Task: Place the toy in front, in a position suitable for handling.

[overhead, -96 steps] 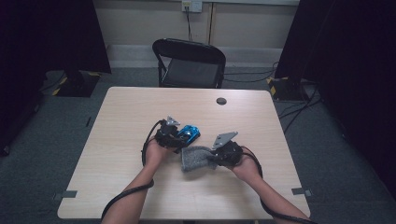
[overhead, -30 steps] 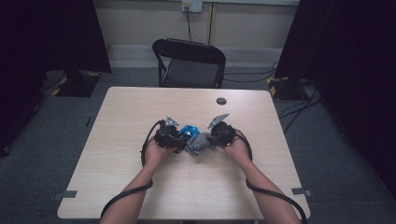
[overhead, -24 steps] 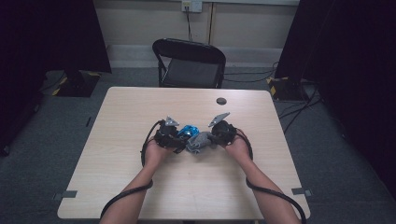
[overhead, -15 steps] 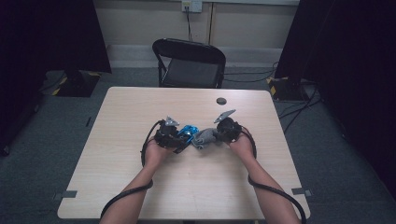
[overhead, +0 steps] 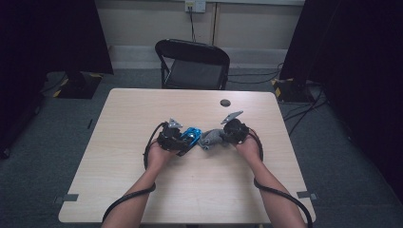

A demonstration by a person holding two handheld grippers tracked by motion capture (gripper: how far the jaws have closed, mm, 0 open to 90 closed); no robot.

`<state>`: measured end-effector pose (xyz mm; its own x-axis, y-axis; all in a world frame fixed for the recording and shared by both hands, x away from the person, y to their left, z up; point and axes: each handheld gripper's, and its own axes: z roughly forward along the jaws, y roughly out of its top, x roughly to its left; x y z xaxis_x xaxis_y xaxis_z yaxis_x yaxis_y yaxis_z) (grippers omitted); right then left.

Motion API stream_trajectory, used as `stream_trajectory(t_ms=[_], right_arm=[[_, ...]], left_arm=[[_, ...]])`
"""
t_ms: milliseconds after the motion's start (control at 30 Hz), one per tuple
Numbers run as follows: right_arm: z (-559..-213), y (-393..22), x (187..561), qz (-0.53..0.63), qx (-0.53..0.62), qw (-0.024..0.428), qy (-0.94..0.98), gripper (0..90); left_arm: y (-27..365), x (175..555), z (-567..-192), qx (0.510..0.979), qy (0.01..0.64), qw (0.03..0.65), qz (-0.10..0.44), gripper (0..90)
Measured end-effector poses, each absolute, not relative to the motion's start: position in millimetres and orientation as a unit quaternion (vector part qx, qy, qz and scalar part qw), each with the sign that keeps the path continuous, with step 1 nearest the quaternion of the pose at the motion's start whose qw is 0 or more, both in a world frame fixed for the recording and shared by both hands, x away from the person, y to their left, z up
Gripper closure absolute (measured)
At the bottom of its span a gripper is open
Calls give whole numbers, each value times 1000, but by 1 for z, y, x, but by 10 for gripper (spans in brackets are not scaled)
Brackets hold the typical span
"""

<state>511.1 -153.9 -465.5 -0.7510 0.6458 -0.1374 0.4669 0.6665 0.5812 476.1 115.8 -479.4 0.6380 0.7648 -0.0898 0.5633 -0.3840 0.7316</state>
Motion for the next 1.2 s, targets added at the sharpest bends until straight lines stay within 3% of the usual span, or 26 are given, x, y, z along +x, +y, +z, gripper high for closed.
stream_trajectory(t_ms=[1200], right_arm=[[-465,-178,514,279,358,184,872,762]], left_arm=[[115,476,-479,821,407,377,134,444]])
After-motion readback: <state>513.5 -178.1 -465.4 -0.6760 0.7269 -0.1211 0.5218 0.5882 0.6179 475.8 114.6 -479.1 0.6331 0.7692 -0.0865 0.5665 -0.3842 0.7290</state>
